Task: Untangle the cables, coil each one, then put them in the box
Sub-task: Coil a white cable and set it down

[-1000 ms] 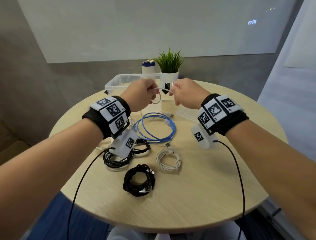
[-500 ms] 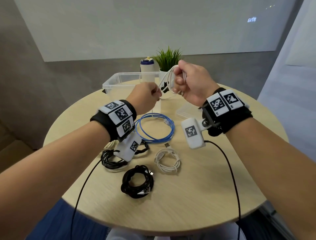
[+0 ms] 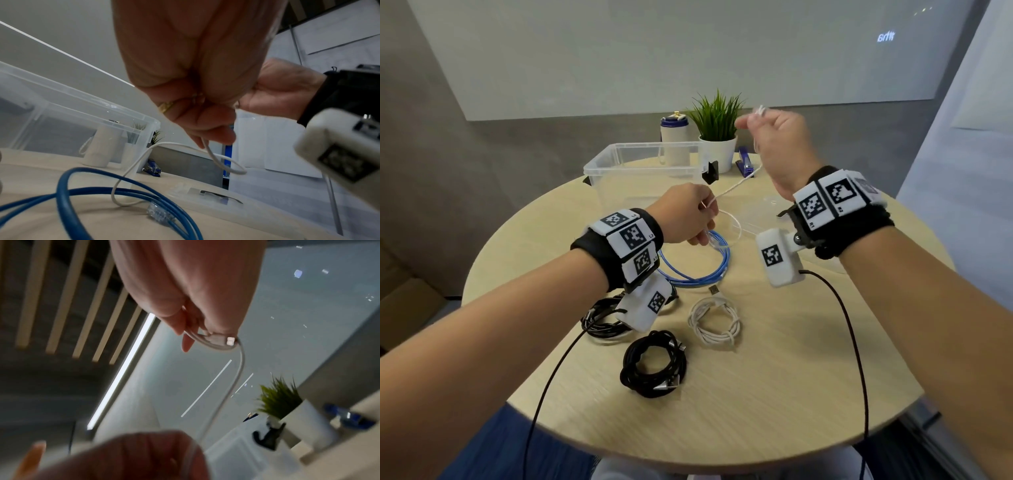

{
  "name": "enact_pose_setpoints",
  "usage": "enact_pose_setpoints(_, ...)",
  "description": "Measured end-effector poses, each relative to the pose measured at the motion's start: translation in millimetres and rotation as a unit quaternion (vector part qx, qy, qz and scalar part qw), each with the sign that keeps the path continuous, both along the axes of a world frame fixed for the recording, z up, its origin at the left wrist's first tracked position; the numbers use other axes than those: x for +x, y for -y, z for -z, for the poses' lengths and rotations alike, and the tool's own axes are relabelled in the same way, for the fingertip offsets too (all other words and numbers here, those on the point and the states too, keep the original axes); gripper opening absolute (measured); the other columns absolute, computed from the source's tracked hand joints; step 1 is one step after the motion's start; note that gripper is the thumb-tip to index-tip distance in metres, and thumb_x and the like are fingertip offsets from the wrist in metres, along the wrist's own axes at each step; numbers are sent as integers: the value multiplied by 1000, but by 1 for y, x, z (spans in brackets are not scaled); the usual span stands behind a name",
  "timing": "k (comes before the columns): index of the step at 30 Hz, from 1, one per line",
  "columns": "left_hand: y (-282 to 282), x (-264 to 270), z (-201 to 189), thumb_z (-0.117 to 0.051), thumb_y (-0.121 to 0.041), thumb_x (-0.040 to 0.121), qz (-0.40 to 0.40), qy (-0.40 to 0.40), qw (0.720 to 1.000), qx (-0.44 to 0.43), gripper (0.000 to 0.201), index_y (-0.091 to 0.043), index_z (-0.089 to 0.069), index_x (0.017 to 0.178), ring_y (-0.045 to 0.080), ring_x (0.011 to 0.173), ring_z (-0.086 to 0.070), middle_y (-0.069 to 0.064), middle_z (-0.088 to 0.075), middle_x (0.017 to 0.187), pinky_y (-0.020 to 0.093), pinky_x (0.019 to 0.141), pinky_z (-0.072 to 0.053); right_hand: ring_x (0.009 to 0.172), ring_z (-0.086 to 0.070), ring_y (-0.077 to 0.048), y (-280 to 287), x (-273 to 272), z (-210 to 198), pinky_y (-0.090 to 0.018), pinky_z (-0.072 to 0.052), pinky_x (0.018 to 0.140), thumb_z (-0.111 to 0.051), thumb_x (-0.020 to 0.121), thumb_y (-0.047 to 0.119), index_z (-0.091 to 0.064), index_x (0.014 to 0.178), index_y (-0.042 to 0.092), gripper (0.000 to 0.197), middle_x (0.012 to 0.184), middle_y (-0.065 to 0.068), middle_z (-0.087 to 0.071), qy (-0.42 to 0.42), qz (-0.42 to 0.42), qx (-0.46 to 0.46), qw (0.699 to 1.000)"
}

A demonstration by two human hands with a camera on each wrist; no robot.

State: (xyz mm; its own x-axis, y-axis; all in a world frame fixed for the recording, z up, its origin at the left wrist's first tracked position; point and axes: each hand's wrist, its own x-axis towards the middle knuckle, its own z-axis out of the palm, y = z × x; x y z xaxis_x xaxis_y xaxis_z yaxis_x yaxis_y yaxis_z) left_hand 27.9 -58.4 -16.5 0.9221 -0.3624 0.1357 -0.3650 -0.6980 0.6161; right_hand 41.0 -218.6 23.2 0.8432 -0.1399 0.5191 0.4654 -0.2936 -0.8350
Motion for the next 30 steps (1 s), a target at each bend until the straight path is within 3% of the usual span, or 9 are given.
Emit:
enact_pose_setpoints(3, -3, -1, -9, -34, 0, 95, -7, -29, 997, -77, 21, -13, -48, 86, 14, 52, -66, 10, -63, 84, 21, 47, -52, 58, -39, -5, 3, -2, 6, -22, -32, 57, -47, 97, 16, -58, 73, -5, 33, 68, -2, -48, -2, 46, -220, 974)
enact_pose_setpoints(5, -5, 0, -16, -34, 1, 96, -15, -30, 992, -124, 24, -14, -47, 84, 22, 59, -68, 14, -61, 87, 27, 52, -58, 61, -40, -11, 3, -2, 11, -26, -24, 59, -45, 97, 15, -45, 63, 4, 36, 70, -2, -43, -49, 52, -328, 942)
enact_pose_setpoints(7, -6, 4, -23, -36, 1, 97, -23, -4, 988, -151, 26, -16, -47, 80, 28, 71, -68, 17, -59, 89, 33, 66, -60, 72, -50, -19, 3, -3, 12, -29, -32, 61, -42, 98, 18, -54, 70, 6, 32, 80, -6, -55, -99, 32, -355, 929)
enact_pose_setpoints(10, -10, 11, -32, -42, -3, 95, -45, 88, 986, -132, 29, -22, -49, 75, 27, 87, -68, 11, -62, 87, 39, 78, -57, 80, -57, -17, -1, -12, 13, -30, -43, 76, -36, 100, 29, -61, 79, 16, 36, 78, -5, -63, -161, -34, -289, 943)
enact_pose_setpoints(14, -18, 20, -38, -48, -7, 91, -65, 163, 981, -87, 17, -21, -57, 87, 20, 88, -64, 5, -68, 93, 25, 69, -48, 60, -48, -15, -8, -15, 15, -36, -46, 72, -39, 99, 45, -59, 69, 17, 45, 62, 0, -50, -165, -81, -254, 949)
enact_pose_setpoints(19, -19, 26, -26, -39, -3, 98, -33, 84, 983, -160, 22, -12, -59, 98, 21, 92, -64, 2, -63, 89, 40, 90, -53, 41, -31, -10, -12, -19, 3, -29, -39, 58, -36, 103, 28, -46, 62, 13, 45, 40, 9, -35, -137, -183, -23, 973)
enact_pose_setpoints(24, -9, 20, -8, -34, -1, 99, -2, 6, 984, -176, 23, -9, -55, 96, 20, 85, -65, 10, -59, 92, 31, 82, -55, 43, -30, -14, -13, -20, -8, -28, -37, 54, -31, 104, 27, -43, 66, 13, 42, 43, 4, -36, -124, -247, 175, 945)
enact_pose_setpoints(27, -6, 15, 4, -32, 2, 98, 15, -47, 985, -164, 30, -11, -54, 82, 19, 80, -67, 6, -59, 84, 23, 71, -57, 49, -51, -15, -13, -20, -13, -25, -42, 53, -30, 104, 27, -45, 68, 13, 41, 60, -6, -61, -136, -276, 294, 905)
enact_pose_setpoints(30, -4, 12, 13, -33, 0, 98, 28, -78, 989, -122, 29, -10, -54, 82, 22, 85, -68, 7, -62, 84, 23, 73, -57, 86, -69, -25, -11, -17, -14, -30, -55, 70, -31, 104, 24, -51, 76, 7, 38, 96, -18, -69, -119, -290, 367, 876)
